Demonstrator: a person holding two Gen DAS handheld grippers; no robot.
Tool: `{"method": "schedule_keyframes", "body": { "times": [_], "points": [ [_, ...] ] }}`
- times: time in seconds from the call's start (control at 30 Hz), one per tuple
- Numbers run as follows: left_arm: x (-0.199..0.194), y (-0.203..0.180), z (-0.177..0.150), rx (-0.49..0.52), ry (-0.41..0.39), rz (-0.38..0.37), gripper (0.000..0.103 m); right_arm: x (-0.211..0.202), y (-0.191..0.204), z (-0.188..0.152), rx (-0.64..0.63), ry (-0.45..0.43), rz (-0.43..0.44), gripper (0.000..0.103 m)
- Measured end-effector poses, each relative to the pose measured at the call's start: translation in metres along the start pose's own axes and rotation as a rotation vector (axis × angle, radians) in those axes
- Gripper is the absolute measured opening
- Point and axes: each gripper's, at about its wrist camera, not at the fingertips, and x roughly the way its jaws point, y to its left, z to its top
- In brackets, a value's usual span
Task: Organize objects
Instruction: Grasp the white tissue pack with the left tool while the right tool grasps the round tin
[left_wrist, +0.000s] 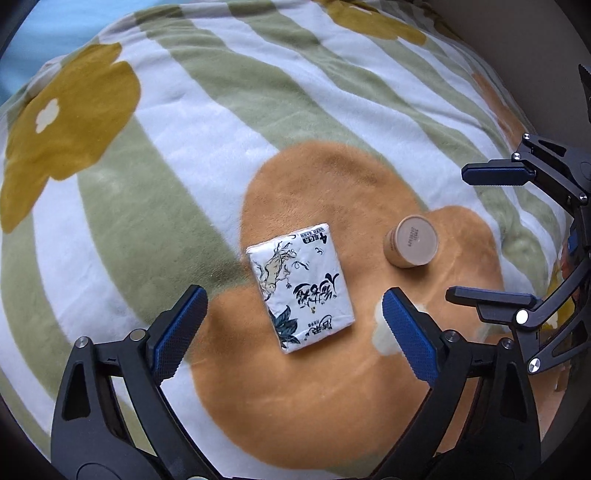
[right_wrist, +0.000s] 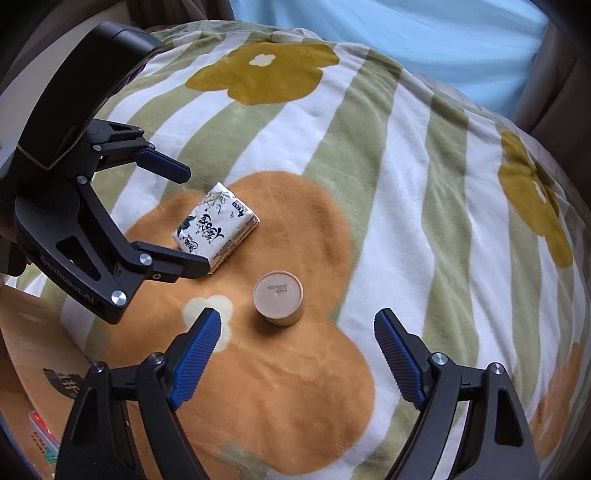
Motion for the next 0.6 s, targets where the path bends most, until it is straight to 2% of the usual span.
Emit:
{"method": "schedule_keyframes", "body": {
  "times": [0.13, 0.2, 0.23, 0.43, 0.53, 0.6],
  "points": [
    [0.012, 0.001, 0.000, 0.005, 0.003, 0.004, 0.089, 0.013, 0.003, 0.001, -0.008, -0.004, 0.011, 0.080],
    [0.013, 0.000, -0.001, 0.012, -0.003, 0.008, 0.087, 0.018, 0.004, 0.003, -0.012, 0.000, 0.016, 0.070],
    [0.013, 0.000, -0.001, 0.016, -0.005, 0.012, 0.086, 0.020, 0.004, 0.004, -0.011, 0.000, 0.020, 0.069],
    [0.010, 0.004, 0.001, 0.019, -0.012, 0.011, 0.068, 0.028, 0.007, 0.008, -0.018, -0.001, 0.018, 0.055],
    [0.008, 0.005, 0.000, 0.025, -0.014, 0.008, 0.055, 0.028, 0.007, 0.009, -0.018, -0.002, 0.018, 0.047],
    [0.007, 0.005, 0.001, 0.026, -0.018, 0.004, 0.050, 0.029, 0.007, 0.009, -0.018, 0.000, 0.018, 0.036]
  ]
}}
